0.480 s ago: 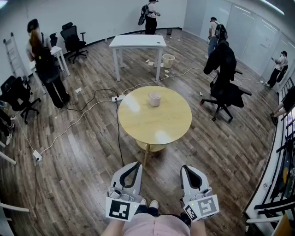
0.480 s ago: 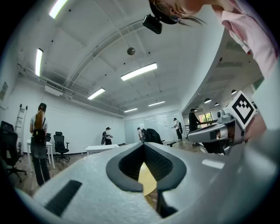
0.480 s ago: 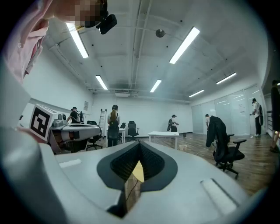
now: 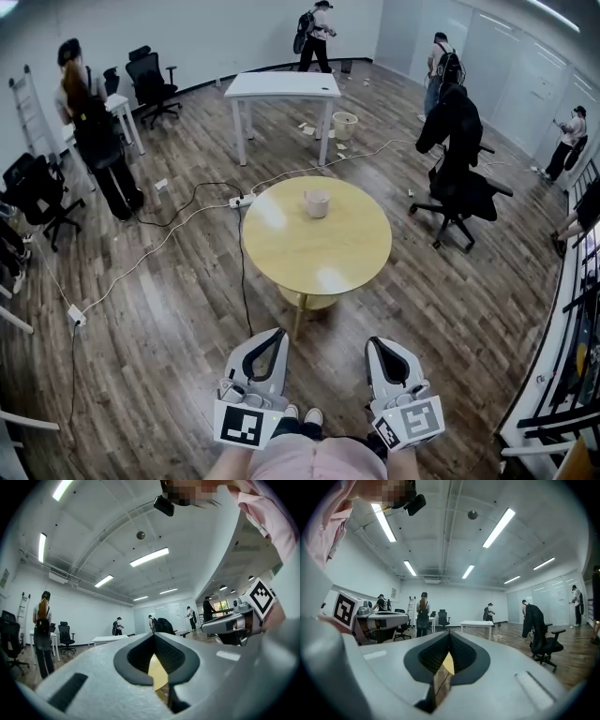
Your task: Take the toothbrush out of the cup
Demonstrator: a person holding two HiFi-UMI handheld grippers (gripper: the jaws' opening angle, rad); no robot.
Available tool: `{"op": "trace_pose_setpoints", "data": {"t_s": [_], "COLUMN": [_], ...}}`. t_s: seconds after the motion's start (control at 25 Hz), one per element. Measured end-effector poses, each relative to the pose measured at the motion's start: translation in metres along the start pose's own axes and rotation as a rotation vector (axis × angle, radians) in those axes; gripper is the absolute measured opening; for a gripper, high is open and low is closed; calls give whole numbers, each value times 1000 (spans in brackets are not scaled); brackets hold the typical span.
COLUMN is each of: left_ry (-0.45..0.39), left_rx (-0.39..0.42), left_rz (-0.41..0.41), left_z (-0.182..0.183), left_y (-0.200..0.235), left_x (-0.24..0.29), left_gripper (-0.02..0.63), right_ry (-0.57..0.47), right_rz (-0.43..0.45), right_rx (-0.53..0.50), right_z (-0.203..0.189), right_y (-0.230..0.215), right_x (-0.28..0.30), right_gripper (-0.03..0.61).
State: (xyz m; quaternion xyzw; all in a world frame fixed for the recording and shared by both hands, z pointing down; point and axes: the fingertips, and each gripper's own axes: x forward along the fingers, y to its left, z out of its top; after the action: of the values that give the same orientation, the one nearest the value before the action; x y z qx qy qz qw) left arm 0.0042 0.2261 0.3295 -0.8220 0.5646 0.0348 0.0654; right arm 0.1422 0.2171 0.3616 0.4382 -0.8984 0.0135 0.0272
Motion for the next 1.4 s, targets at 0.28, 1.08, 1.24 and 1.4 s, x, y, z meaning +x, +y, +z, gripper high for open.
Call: {"op": "trace_pose_setpoints", "data": {"t_s": [0.28,1.08,1.24,1.4], "left_ry": [7,55,44,52], "left_rx": [-1,-29,-18,3], "left_rz": [7,61,37,7], "left_z": [-4,-43,-44,-44], "left_y": [-1,30,64,95], "left_x": [-3,44,86,123], "left_gripper": [-3,-3,-3,-3], "right_ry": [-1,36,30,21], "right_rz": [10,55,42,21], "right_rx": [5,18,28,42], "right_z": [-3,-31,-24,-14], "right_y": [0,-33,-50,-64], "right_x": [-3,51,101,143], "right_gripper": [6,8,7,7]}}
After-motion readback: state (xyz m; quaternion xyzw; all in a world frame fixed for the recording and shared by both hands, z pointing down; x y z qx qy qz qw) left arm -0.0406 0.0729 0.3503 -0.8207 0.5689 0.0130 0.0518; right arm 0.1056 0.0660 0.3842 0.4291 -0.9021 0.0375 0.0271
